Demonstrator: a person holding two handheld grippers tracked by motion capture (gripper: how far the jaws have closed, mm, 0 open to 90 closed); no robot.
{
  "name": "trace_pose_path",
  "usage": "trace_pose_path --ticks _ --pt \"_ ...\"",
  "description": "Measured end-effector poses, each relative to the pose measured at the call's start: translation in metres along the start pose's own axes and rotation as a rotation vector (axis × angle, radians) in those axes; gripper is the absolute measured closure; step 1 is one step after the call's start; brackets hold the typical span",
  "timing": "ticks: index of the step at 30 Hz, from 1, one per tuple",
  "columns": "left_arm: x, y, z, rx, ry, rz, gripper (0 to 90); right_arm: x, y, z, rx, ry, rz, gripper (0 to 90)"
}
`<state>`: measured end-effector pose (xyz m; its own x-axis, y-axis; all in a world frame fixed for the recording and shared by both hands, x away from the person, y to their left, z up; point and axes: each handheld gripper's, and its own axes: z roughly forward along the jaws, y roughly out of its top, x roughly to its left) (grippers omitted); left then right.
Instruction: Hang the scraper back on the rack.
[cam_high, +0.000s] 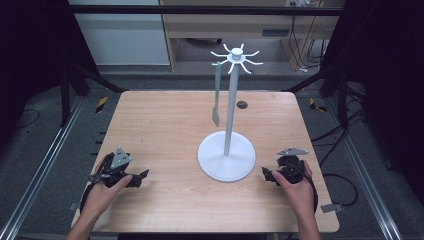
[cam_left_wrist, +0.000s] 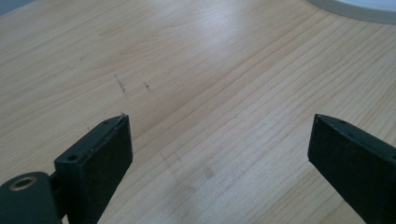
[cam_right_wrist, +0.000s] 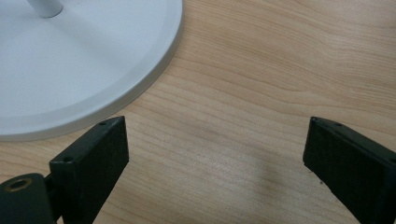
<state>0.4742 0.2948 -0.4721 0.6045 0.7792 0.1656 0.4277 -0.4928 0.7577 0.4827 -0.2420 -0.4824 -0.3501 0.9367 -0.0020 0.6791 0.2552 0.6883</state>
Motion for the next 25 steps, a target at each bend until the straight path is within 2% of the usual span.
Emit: trace_pose_path --ticks 4,8,14,20,25 --pt "0.001 -0.003 0.002 0.022 0.006 0.005 6.0 0.000 0.000 0.000 0.000 0.002 -0.001 7.3" --pt "0.000 -0.005 0.007 0.058 0.015 0.030 5.8 0.001 0.000 0.000 0.001 0.005 0.000 7.2" --pt "0.002 -0.006 0.010 0.060 0.022 0.028 5.7 0.001 0.000 0.001 0.005 0.008 0.001 7.2" --pt "0.004 -0.006 0.011 0.038 0.029 0.020 5.5 0.002 0.000 0.001 0.006 0.005 -0.003 7.2" --pt "0.005 -0.006 0.012 0.053 0.031 0.029 5.5 0.002 0.000 0.001 0.009 0.006 -0.009 7.2"
